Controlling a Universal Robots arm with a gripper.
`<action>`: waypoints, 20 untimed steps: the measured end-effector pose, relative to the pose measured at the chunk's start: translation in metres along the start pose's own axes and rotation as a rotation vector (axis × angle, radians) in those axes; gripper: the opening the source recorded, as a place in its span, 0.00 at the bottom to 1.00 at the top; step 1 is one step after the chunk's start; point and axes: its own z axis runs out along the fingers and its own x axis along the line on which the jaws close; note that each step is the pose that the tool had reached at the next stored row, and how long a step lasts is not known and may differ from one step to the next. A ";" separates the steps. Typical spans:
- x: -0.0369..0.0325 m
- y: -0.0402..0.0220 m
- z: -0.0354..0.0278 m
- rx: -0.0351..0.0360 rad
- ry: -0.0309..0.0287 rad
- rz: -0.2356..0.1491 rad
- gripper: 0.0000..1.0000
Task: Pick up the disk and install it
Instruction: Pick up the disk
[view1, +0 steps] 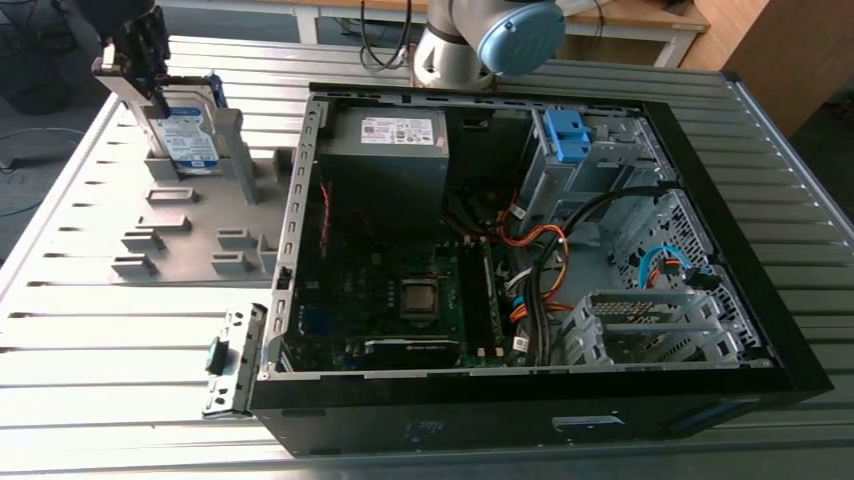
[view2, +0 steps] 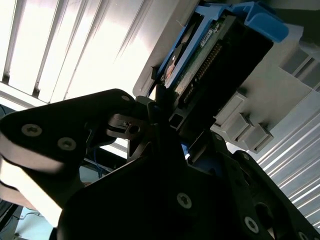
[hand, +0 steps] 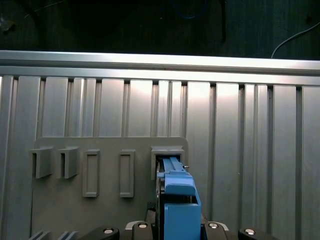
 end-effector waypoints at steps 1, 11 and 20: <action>0.0000 0.0000 -0.0008 0.0001 -0.0003 0.000 0.36; 0.0000 0.0002 -0.0110 -0.0002 -0.0012 0.000 0.36; -0.0001 0.0003 -0.0170 -0.0001 -0.0012 0.000 0.36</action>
